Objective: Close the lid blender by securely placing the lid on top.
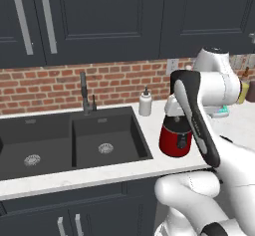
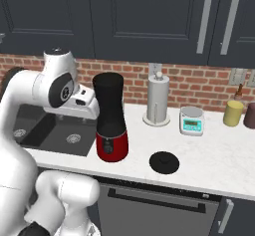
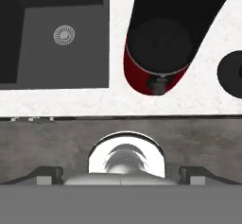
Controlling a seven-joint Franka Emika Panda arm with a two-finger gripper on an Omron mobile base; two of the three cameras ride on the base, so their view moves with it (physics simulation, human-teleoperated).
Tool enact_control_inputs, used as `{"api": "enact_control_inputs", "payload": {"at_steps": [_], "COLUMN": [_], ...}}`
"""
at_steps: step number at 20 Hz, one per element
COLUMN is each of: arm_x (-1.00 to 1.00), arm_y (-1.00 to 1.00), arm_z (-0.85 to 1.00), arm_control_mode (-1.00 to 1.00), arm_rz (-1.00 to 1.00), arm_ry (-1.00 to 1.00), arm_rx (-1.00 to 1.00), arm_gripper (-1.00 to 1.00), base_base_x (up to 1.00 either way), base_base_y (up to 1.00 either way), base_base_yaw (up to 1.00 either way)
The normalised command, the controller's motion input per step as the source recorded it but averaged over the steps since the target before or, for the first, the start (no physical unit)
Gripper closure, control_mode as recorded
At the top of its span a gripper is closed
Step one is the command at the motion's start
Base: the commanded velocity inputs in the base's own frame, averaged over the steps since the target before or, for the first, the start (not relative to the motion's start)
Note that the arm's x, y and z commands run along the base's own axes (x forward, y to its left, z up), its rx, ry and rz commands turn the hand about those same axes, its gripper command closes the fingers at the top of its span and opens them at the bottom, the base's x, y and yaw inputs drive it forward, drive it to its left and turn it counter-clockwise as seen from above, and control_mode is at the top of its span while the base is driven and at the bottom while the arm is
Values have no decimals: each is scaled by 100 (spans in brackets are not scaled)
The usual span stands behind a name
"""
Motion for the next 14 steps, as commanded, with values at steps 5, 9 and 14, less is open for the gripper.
{"api": "enact_control_inputs", "payload": {"at_steps": [5,9,14], "arm_x": [-98,-80,-35], "arm_y": [-87,-100,-100], "arm_z": [0,0,0], "arm_control_mode": [-100,-100,-100], "arm_rz": [-22,-23,-25], "arm_ry": [0,0,0], "arm_rx": [11,13,13], "arm_gripper": [-100,-100,-100], "base_base_x": [0,0,0], "base_base_y": [0,0,0], "base_base_yaw": [0,0,0]}}
